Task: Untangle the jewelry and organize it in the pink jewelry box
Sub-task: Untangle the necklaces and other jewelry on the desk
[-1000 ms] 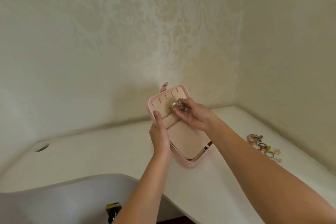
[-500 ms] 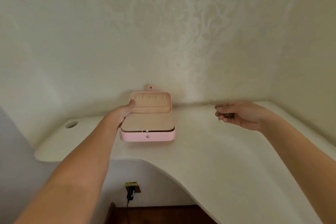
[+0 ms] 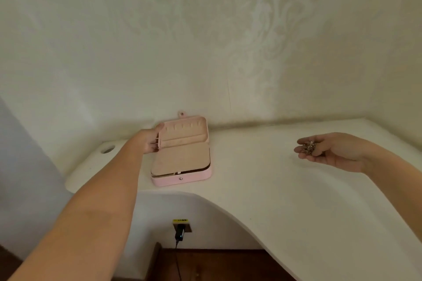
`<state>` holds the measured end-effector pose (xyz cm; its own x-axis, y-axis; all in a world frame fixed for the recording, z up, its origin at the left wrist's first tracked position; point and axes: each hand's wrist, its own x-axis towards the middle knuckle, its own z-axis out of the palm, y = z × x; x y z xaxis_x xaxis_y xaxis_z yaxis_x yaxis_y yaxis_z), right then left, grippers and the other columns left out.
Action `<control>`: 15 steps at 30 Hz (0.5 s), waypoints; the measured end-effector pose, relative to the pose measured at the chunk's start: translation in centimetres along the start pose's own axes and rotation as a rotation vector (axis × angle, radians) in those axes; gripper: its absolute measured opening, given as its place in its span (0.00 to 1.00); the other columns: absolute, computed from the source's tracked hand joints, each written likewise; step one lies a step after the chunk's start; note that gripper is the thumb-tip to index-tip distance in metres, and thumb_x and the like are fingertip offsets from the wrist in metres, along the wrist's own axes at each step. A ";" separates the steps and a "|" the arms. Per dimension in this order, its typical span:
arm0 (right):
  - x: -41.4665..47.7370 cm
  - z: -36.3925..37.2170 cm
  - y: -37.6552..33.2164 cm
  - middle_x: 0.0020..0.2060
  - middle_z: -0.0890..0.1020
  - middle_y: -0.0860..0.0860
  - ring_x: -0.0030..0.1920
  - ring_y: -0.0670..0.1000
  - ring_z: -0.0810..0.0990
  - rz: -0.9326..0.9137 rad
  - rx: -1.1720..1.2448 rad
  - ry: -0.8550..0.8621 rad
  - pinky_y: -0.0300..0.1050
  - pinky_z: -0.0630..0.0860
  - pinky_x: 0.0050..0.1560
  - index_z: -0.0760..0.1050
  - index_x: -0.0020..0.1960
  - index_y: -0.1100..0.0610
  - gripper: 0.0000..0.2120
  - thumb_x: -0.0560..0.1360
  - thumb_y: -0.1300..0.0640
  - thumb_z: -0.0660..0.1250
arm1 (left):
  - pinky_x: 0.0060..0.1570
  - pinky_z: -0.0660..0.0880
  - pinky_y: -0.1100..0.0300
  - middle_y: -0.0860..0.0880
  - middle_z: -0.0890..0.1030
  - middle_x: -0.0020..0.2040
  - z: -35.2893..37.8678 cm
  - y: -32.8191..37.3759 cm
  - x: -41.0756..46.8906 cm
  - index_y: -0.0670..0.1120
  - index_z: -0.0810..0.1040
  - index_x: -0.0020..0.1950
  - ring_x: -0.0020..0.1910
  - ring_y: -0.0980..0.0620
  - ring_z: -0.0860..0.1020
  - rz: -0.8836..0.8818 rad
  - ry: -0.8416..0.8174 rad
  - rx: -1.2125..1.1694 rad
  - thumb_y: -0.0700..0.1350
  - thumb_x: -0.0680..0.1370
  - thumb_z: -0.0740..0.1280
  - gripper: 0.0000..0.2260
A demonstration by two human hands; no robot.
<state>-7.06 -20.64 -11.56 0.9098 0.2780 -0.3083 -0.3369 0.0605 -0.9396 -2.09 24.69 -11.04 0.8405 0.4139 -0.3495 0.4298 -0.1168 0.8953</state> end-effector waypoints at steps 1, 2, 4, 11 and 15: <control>-0.2 -0.1 -0.1 0.48 0.81 0.62 0.42 0.55 0.83 -0.004 0.009 -0.013 0.38 0.80 0.34 0.73 0.55 0.67 0.19 0.74 0.79 0.50 | 0.39 0.69 0.59 0.44 0.78 0.48 0.1 0.4 -0.1 0.42 0.73 0.60 0.47 0.48 0.77 0.039 0.068 0.028 0.56 0.79 0.63 0.19; -0.5 -0.2 -0.3 0.49 0.81 0.63 0.43 0.55 0.83 -0.012 0.016 -0.025 0.38 0.81 0.35 0.74 0.55 0.67 0.19 0.73 0.79 0.49 | 0.42 0.70 0.58 0.41 0.78 0.52 0.5 0.9 -0.2 0.39 0.74 0.61 0.55 0.44 0.77 0.104 0.171 0.054 0.52 0.79 0.64 0.19; -1.2 -0.3 -0.6 0.50 0.82 0.63 0.42 0.54 0.84 -0.038 0.012 -0.037 0.37 0.81 0.35 0.73 0.55 0.67 0.18 0.74 0.78 0.51 | 0.52 0.71 0.56 0.38 0.78 0.55 2.2 2.6 -1.7 0.33 0.75 0.56 0.63 0.39 0.73 0.302 0.347 0.100 0.45 0.78 0.65 0.15; -3.6 -1.0 -0.1 0.50 0.84 0.54 0.43 0.48 0.83 -0.217 -0.153 -0.173 0.33 0.77 0.36 0.79 0.56 0.61 0.26 0.60 0.55 0.79 | 0.47 0.77 0.59 0.46 0.76 0.53 18.0 3.6 -14.9 0.41 0.71 0.65 0.52 0.49 0.76 0.503 -0.255 -0.403 0.38 0.78 0.64 0.16; -3.8 -1.1 1.0 0.38 0.79 0.52 0.36 0.47 0.74 -0.296 -0.246 -0.071 0.33 0.73 0.36 0.82 0.53 0.59 0.14 0.68 0.57 0.73 | 0.51 0.77 0.56 0.46 0.78 0.52 24.7 0.5 -18.1 0.45 0.76 0.55 0.49 0.50 0.79 0.421 -0.610 -0.366 0.41 0.79 0.64 0.06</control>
<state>-10.54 -22.73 -11.49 0.9368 0.3495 -0.0153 0.0140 -0.0813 -0.9966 -8.94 -5.20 -11.08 0.9839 -0.1740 0.0409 -0.0068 0.1923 0.9813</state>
